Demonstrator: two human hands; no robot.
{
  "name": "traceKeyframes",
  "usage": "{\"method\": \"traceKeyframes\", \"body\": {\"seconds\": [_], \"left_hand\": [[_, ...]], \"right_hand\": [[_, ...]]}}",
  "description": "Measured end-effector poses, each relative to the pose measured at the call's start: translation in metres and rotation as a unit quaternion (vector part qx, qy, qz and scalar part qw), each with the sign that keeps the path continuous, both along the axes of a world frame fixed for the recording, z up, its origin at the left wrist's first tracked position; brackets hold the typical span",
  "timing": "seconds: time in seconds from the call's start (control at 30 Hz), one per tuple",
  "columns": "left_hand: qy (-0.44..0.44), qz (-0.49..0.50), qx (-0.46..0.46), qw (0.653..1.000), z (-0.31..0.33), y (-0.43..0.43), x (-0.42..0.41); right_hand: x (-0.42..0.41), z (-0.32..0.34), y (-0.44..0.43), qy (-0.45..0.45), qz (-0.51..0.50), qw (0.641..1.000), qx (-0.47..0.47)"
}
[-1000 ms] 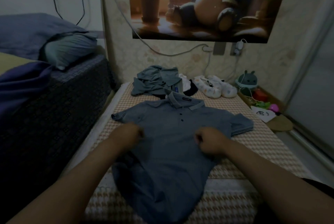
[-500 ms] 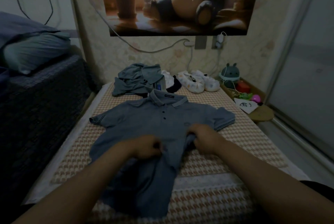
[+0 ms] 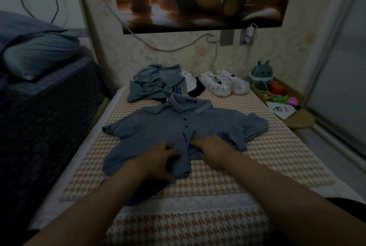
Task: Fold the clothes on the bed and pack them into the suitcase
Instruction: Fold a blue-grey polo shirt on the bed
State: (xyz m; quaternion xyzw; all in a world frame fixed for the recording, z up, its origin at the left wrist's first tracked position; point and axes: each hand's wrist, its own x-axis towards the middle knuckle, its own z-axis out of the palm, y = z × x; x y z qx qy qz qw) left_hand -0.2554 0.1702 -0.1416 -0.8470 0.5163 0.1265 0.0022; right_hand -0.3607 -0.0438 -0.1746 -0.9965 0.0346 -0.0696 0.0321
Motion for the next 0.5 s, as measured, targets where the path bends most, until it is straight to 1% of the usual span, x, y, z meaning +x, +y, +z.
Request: {"method": "traceKeyframes", "body": {"seconds": [0.03, 0.1, 0.13, 0.17, 0.2, 0.23, 0.27, 0.3, 0.33, 0.37, 0.4, 0.43, 0.47, 0.5], "left_hand": [[-0.010, 0.002, -0.039, 0.999, -0.005, 0.001, 0.004], [-0.059, 0.024, -0.118, 0.991, -0.006, 0.005, 0.011], [-0.066, 0.037, -0.160, 0.984, -0.004, 0.007, 0.015], [-0.046, 0.048, -0.200, 0.978, 0.002, 0.009, 0.016], [-0.017, 0.064, -0.225, 0.972, 0.011, 0.011, 0.016], [0.011, 0.090, -0.237, 0.967, 0.024, 0.012, 0.015], [0.050, 0.120, -0.245, 0.961, 0.036, 0.013, 0.016], [0.109, 0.144, -0.245, 0.953, 0.050, 0.015, 0.016], [0.184, 0.152, -0.231, 0.943, 0.061, 0.018, 0.015], [0.266, 0.137, -0.201, 0.933, 0.071, 0.021, 0.010], [0.323, 0.110, -0.147, 0.928, 0.079, 0.024, 0.003], [0.336, 0.073, -0.080, 0.935, 0.083, 0.027, -0.005], [0.315, 0.033, -0.020, 0.948, 0.082, 0.027, -0.013], [0.274, 0.001, 0.021, 0.961, 0.075, 0.024, -0.019]], "right_hand": [[0.003, -0.004, -0.002, -0.010, -0.008, 1.000, -0.011], [0.007, 0.001, 0.000, -0.030, -0.035, 0.998, -0.031], [0.009, 0.006, 0.002, -0.034, -0.047, 0.998, -0.016], [0.010, 0.010, 0.003, -0.047, -0.058, 0.997, 0.027], [0.008, 0.017, 0.004, -0.065, -0.070, 0.989, 0.109], [0.006, 0.026, 0.003, -0.086, -0.083, 0.973, 0.197], [0.001, 0.038, 0.002, -0.110, -0.101, 0.953, 0.264], [-0.004, 0.050, -0.001, -0.115, -0.117, 0.937, 0.309], [-0.011, 0.063, -0.003, -0.094, -0.128, 0.931, 0.329], [-0.019, 0.075, -0.005, -0.034, -0.139, 0.932, 0.334], [-0.030, 0.081, -0.007, 0.033, -0.143, 0.941, 0.304], [-0.041, 0.084, -0.009, 0.090, -0.145, 0.946, 0.274], [-0.051, 0.085, -0.010, 0.148, -0.150, 0.944, 0.255], [-0.063, 0.082, -0.013, 0.185, -0.160, 0.942, 0.230]]}}
